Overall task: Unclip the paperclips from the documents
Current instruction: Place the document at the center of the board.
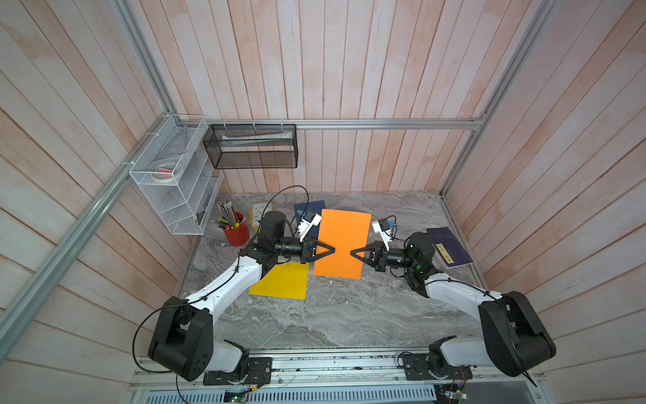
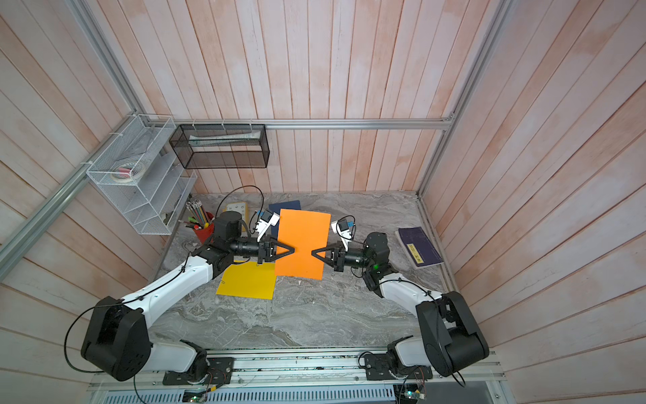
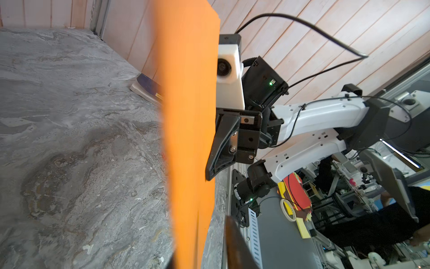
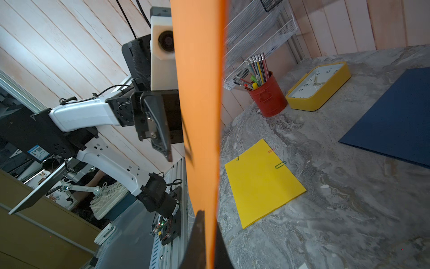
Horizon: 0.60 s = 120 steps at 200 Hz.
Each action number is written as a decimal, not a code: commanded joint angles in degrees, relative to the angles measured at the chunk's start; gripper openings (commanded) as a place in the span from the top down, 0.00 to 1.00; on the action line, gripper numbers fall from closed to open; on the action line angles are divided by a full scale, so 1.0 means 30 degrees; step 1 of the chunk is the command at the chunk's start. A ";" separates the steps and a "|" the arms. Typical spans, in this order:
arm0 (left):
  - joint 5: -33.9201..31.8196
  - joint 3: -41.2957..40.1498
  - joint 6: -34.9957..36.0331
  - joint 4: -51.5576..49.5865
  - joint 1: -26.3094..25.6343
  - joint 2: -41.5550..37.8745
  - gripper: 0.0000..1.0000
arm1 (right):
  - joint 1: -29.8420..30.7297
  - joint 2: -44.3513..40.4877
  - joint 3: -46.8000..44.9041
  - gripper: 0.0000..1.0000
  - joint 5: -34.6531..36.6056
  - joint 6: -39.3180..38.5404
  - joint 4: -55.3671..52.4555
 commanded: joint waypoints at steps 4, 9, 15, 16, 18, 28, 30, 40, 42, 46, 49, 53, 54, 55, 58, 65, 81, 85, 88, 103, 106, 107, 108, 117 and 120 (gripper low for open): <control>-0.1395 -0.0446 0.0352 -0.0475 0.0311 -0.0832 0.59 | -0.0269 0.0430 0.0863 1.00 0.0211 -0.0339 -0.0422; -0.1714 -0.0531 0.0322 -0.0503 0.0375 -0.0954 0.57 | -0.0348 0.0508 0.0991 1.00 0.0229 -0.0325 -0.0477; -0.2080 -0.0620 0.0291 -0.0547 0.0486 -0.1115 0.54 | -0.0441 0.0640 0.1176 1.00 0.0192 -0.0352 -0.0594; -0.2140 -0.0626 0.0291 -0.0555 0.0510 -0.1141 0.53 | -0.0456 0.0677 0.1209 1.00 0.0185 -0.0367 -0.0614; -0.2252 -0.0667 0.0290 -0.0561 0.0557 -0.1211 0.53 | -0.0511 0.0720 0.1293 1.00 0.0202 -0.0394 -0.0673; -0.2953 -0.0846 0.0261 -0.0670 0.0741 -0.1492 0.49 | -0.0715 0.0947 0.1650 1.00 0.0265 -0.0561 -0.1076; -0.3107 -0.0861 0.0246 -0.0700 0.0783 -0.1570 0.48 | -0.0774 0.0985 0.1733 1.00 0.0302 -0.0603 -0.1148; -0.3743 -0.1076 0.0257 -0.0796 0.0988 -0.1903 0.45 | -0.0988 0.1256 0.2156 1.00 0.0365 -0.0799 -0.1594; -0.3861 -0.1131 0.0260 -0.0812 0.1013 -0.2002 0.44 | -0.1010 0.1312 0.2219 1.00 0.0394 -0.0853 -0.1709; -0.4106 -0.1225 0.0232 -0.0840 0.1113 -0.2112 0.43 | -0.1113 0.1466 0.2472 1.00 0.0503 -0.0991 -0.2075; -0.4285 -0.1310 0.0232 -0.0854 0.1166 -0.2236 0.42 | -0.1192 0.1604 0.2649 1.00 0.0600 -0.1147 -0.2400; -0.4472 -0.1427 0.0232 -0.0856 0.1199 -0.2366 0.41 | -0.1269 0.1801 0.2891 1.00 0.0679 -0.1300 -0.2752; -0.4523 -0.1454 0.0217 -0.0856 0.1218 -0.2410 0.41 | -0.1295 0.1859 0.2946 1.00 0.0678 -0.1354 -0.2850; -0.4592 -0.1482 0.0210 -0.0871 0.1257 -0.2447 0.40 | -0.1308 0.1902 0.3017 1.00 0.0706 -0.1411 -0.2943; -0.4715 -0.1544 0.0229 -0.0880 0.1290 -0.2527 0.40 | -0.1385 0.2065 0.3197 1.00 0.0768 -0.1529 -0.3161; -0.4951 -0.1720 0.0232 -0.0931 0.1366 -0.2704 0.39 | -0.1531 0.2470 0.3627 1.00 0.1002 -0.1745 -0.3692; -0.5419 -0.2091 0.0231 -0.1106 0.1474 -0.3012 0.37 | -0.1930 0.3611 0.4570 1.00 0.1410 -0.1855 -0.4236; -0.5489 -0.2146 0.0230 -0.1163 0.1497 -0.3076 0.37 | -0.2042 0.3919 0.4752 1.00 0.1510 -0.1808 -0.4273; -0.5549 -0.2194 0.0235 -0.1202 0.1500 -0.3115 0.36 | -0.2088 0.4159 0.4934 1.00 0.1623 -0.1770 -0.4319; -0.5844 -0.2458 0.0253 -0.1408 0.1501 -0.3315 0.36 | -0.2407 0.5446 0.5791 1.00 0.1949 -0.1545 -0.4337; -0.5883 -0.2486 0.0260 -0.1456 0.1515 -0.3353 0.36 | -0.2445 0.5697 0.5928 1.00 0.2044 -0.1491 -0.4367; -0.5887 -0.2497 0.0261 -0.1464 0.1508 -0.3344 0.36 | -0.2454 0.5784 0.6032 1.00 0.2093 -0.1450 -0.4376; -0.5890 -0.2502 0.0261 -0.1482 0.1519 -0.3368 0.36 | -0.2473 0.5872 0.6113 1.00 0.2117 -0.1429 -0.4395; -0.6071 -0.2633 0.0237 -0.1620 0.1505 -0.3494 0.36 | -0.2570 0.6704 0.6656 1.00 0.2257 -0.1287 -0.4315; -0.6116 -0.2687 0.0240 -0.1658 0.1505 -0.3537 0.36 | -0.2601 0.6960 0.6845 1.00 0.2299 -0.1243 -0.4255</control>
